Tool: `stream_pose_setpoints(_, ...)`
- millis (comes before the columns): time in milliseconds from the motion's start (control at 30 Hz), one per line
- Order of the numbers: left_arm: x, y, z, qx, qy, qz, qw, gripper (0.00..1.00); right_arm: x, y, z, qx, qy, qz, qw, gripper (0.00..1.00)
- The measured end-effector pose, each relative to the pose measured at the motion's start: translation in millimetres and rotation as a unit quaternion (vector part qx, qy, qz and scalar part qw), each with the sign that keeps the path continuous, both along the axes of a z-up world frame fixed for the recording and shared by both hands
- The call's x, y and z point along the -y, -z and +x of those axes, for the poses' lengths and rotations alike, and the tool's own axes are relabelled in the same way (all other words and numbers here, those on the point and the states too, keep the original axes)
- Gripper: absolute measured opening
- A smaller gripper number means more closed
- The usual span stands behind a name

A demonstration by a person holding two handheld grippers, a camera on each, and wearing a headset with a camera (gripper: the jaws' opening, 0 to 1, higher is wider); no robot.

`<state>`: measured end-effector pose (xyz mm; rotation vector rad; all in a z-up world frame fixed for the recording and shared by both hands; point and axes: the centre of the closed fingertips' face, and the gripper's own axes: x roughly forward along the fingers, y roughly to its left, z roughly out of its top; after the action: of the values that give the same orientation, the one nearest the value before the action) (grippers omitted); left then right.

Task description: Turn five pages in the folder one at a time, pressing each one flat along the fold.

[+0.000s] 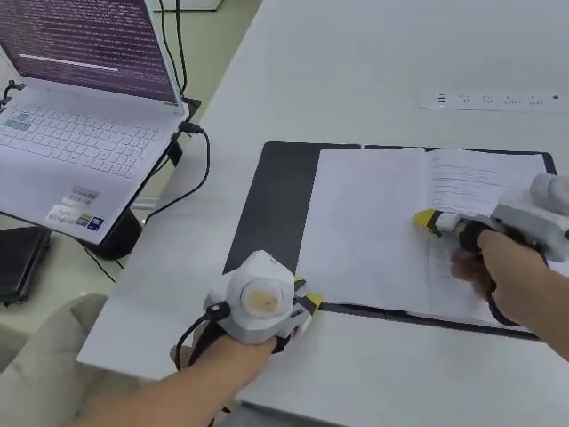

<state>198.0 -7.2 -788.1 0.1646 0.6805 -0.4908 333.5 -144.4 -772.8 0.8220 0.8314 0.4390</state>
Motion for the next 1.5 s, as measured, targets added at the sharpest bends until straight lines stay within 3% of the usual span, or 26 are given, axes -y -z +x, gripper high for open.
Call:
stream_pose_setpoints(100,-0.2,0.1,-0.2,0.001,0.001,0.001,1.0000,0.16,-1.3,1.4,12.8,-0.004,0.009,0.016,0.9998,0.00)
stream_pose_setpoints(533,-2.1,1.8,1.0,0.005,-0.001,0.000,1.0000,0.16,-1.6,2.6,62.0,-0.009,0.051,0.037,0.9980,0.00)
stream_pose_setpoints(967,-1.7,1.7,1.0,0.012,0.002,-0.001,0.9999,0.16,3.4,4.6,113.6,0.000,0.086,0.034,0.9957,0.00)
stream_pose_setpoints(1367,-1.7,2.1,1.4,0.015,0.002,-0.002,0.9999,0.16,6.7,3.1,138.1,0.002,0.141,0.061,0.9880,0.00)
stream_pose_setpoints(1500,-1.7,2.0,1.3,0.015,0.002,-0.003,0.9999,0.16,6.6,4.0,138.8,0.001,0.136,0.059,0.9889,0.00)
